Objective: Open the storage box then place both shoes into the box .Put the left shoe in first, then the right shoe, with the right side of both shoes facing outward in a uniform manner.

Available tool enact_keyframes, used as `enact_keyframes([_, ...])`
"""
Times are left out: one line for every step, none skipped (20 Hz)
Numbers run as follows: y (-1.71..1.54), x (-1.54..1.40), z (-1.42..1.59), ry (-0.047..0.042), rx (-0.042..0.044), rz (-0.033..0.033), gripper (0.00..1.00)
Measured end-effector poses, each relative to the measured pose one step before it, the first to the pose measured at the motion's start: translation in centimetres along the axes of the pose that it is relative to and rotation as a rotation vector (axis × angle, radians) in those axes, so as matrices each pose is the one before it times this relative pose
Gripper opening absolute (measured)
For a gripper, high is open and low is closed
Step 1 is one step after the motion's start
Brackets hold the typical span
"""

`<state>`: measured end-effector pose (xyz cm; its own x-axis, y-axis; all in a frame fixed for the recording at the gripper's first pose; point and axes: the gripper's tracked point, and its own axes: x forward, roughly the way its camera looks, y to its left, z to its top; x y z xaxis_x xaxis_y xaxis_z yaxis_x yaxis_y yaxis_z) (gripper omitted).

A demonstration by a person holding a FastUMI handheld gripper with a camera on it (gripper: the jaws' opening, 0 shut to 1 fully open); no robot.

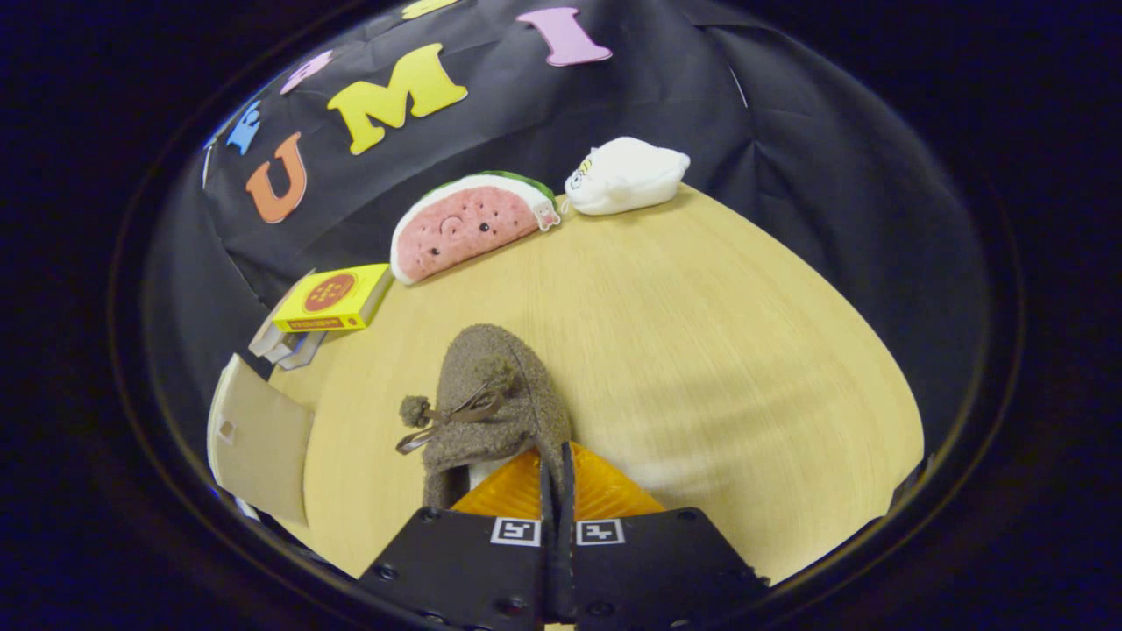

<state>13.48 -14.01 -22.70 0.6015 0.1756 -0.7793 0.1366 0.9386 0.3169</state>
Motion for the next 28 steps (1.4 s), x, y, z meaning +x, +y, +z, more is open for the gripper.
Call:
enact_keyframes([0.840,-0.463,-0.104,-0.00329,0.01274,0.00604,0.00])
enact_keyframes([1.225,-0.491,-0.060,-0.00341,0.01211,0.00882,0.00])
enact_keyframes([1.684,-0.605,0.022,-0.00545,0.01159,0.01243,0.00])
enact_keyframes([1.842,-0.667,0.034,-0.00832,0.01005,0.01812,0.00])
enact_keyframes([2.121,-0.634,0.102,-0.00863,0.00849,0.01892,0.00])
enact_keyframes([2.268,-0.591,0.085,-0.01034,0.00518,0.01911,0.00])
enact_keyframes([2.427,-0.618,0.072,-0.01252,0.00400,0.01762,0.00])
enact_keyframes([2.452,-0.580,0.005,-0.00663,0.00424,0.01725,0.00])
enact_keyframes([2.884,-0.725,-0.085,-0.00276,0.01519,0.02653,0.00])
enact_keyframes([2.992,-0.559,0.065,-0.00654,0.01197,0.02768,0.00])
enact_keyframes([2.968,-0.404,0.027,-0.00632,-0.01425,0.01975,0.00])
enact_keyframes([2.710,-0.196,0.081,-0.01083,-0.02733,0.00738,0.00])
enact_keyframes([2.634,-0.198,0.074,-0.01234,-0.02139,0.00573,0.00])
enact_keyframes([2.388,0.085,0.070,-0.01139,-0.01115,0.00755,0.00])
enact_keyframes([2.674,0.232,-0.205,-0.00849,-0.01126,0.01152,0.00])
enact_keyframes([2.331,0.163,-0.256,-0.00664,-0.00506,0.01258,0.00])
enact_keyframes([2.267,0.236,-0.340,-0.00683,-0.00489,0.01303,0.00])
enact_keyframes([2.205,0.440,-0.439,-0.01069,-0.00612,0.01048,0.00])
enact_keyframes([1.718,0.493,-0.511,-0.00703,-0.00613,0.00499,0.00])
enact_keyframes([1.402,0.543,-0.726,-0.00353,-0.00820,0.00166,0.00])
enact_keyframes([1.098,0.484,-0.874,0.00162,-0.00950,-0.00088,0.00])
enact_keyframes([0.797,0.588,-0.828,0.00279,-0.01480,-0.00772,0.00])
enact_keyframes([0.486,0.679,-0.879,0.00889,-0.01643,-0.01454,0.00])
enact_keyframes([0.417,0.754,-0.999,0.00994,-0.00531,-0.01754,0.00])
enact_keyframes([0.459,0.691,-0.869,0.01039,-0.00176,-0.01226,0.00])
enact_keyframes([0.411,0.489,-0.685,0.00992,0.00021,-0.00973,0.00])
enact_keyframes([0.333,0.667,-0.718,0.00580,-0.00448,-0.01425,0.00])
enact_keyframes([0.135,0.425,-0.480,-0.00388,-0.01381,-0.02683,0.00])
